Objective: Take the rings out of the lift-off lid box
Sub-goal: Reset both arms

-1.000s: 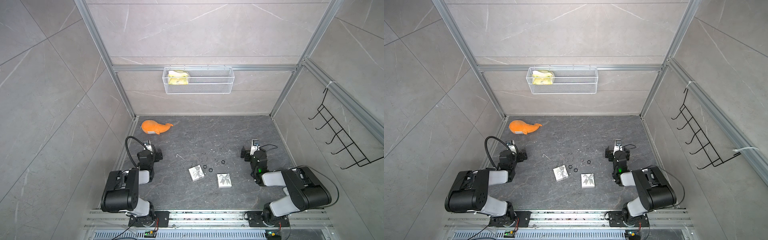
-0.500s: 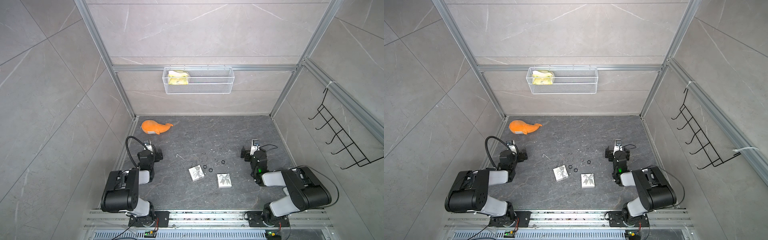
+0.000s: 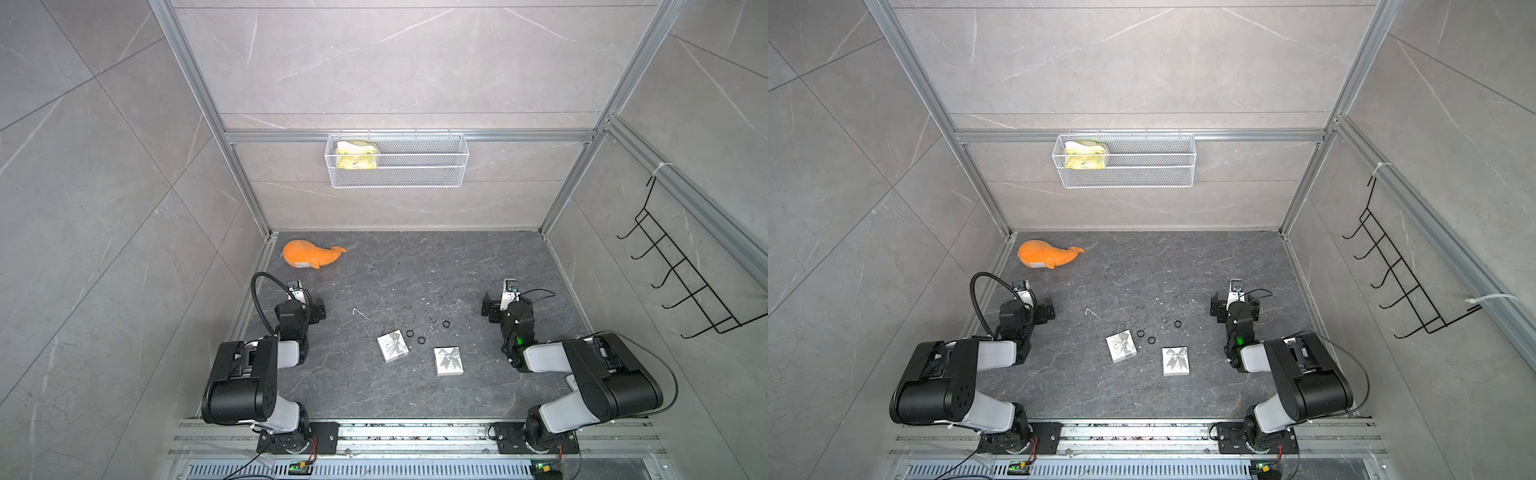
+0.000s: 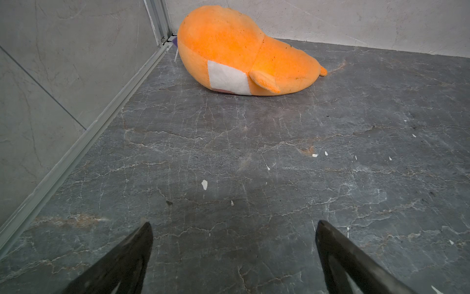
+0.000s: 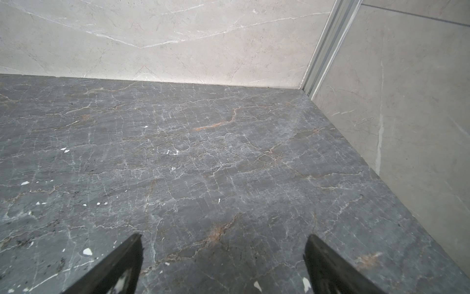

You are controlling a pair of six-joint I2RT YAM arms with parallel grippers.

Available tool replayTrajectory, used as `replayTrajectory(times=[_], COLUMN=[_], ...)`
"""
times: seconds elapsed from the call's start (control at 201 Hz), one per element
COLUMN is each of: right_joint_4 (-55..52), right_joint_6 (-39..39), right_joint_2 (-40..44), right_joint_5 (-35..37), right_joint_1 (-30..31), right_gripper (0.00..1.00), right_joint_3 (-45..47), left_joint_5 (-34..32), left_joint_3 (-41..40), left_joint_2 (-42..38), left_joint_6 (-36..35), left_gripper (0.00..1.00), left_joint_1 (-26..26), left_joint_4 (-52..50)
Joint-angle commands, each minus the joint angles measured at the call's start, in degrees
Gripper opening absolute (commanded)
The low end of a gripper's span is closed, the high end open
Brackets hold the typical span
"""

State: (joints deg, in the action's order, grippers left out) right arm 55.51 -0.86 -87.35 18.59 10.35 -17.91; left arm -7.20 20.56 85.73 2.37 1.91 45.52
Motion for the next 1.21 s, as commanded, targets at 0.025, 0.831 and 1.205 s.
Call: replayTrajectory(times=[0.025,0.831,1.205], right_joint_4=[-0.67,-0.66,-0.66], right_joint_6=[1.03,1.04,1.0], right_joint_2=[-0.19,-0.19,-0.19], right_joint_5=[-0.46,-0.47,-0.45], right_joint_1=[-0.26,-0.24,-0.24], right_gripper=[0.99,0.99,0.99], right_joint_3=[-0.95,-0.9,-0.95], left_joint_5=[0.21,3.3,4.51], left_joint_3=[-0.04,-0.04,-0.31], left_joint_2=[0.22,0.16,0.48], left_joint_6=[-1.37,-2.36,-1.7], left_gripper=[1.0,1.0,1.0], left_joint_1=[0.2,0.37,1.41], left_joint_4=[3.0,2.81,4.21])
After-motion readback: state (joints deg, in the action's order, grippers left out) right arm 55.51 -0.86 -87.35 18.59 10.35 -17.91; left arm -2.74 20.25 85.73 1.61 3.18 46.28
